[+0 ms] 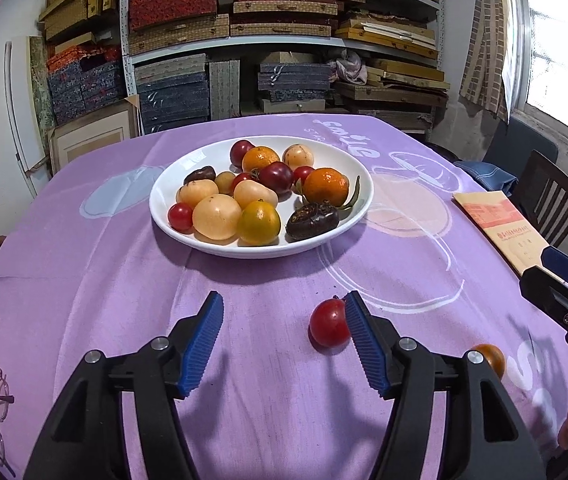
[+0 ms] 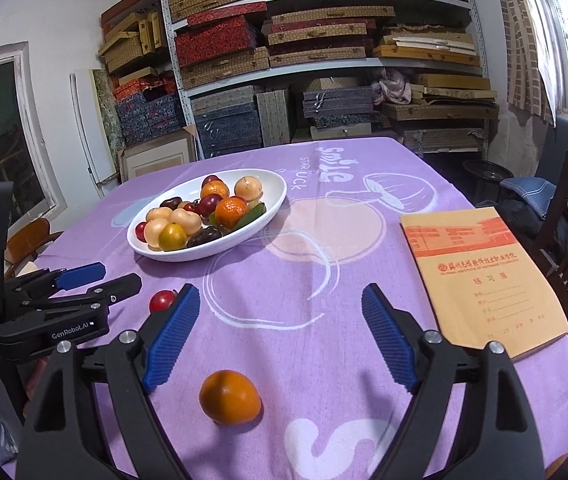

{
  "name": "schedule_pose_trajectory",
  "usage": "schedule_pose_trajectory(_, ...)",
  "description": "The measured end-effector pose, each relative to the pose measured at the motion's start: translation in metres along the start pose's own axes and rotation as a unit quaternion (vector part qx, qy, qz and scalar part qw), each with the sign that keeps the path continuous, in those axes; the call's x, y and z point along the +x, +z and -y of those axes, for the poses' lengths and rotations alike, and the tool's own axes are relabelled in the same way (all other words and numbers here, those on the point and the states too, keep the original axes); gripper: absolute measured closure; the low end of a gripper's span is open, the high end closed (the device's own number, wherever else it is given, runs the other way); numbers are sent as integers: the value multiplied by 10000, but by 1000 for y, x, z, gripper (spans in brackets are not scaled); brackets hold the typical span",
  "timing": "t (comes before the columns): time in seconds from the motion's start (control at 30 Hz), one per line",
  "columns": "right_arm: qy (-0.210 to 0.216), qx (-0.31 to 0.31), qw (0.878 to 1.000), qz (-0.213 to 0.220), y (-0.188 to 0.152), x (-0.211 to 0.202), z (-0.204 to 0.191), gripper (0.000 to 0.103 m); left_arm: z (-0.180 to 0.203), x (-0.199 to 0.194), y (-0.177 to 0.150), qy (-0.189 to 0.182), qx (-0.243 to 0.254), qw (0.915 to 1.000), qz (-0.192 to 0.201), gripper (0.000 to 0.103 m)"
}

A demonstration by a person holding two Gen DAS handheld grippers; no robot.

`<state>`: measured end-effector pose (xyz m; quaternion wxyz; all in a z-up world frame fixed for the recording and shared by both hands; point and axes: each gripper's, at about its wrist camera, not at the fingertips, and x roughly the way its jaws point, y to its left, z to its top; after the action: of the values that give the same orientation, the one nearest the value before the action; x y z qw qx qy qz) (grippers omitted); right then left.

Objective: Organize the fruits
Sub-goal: 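Move both open tools toward the last red tomato and the tangerine, then grasp the last red cherry tomato with the left tool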

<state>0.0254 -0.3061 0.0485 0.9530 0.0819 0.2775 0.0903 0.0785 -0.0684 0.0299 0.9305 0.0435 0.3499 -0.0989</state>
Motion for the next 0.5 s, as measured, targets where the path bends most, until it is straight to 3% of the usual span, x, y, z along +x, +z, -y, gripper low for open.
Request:
schedule_pose_trajectory(0.33, 66, -18, 10000, -12, -10, -8, 1, 15, 21, -7, -12, -323, 438, 9984, 130, 31)
schedule_pose_trajectory(0.5, 39, 50, 10000, -24, -9, -7, 5, 14, 31, 10, -6, -451, 476, 9978, -72, 31)
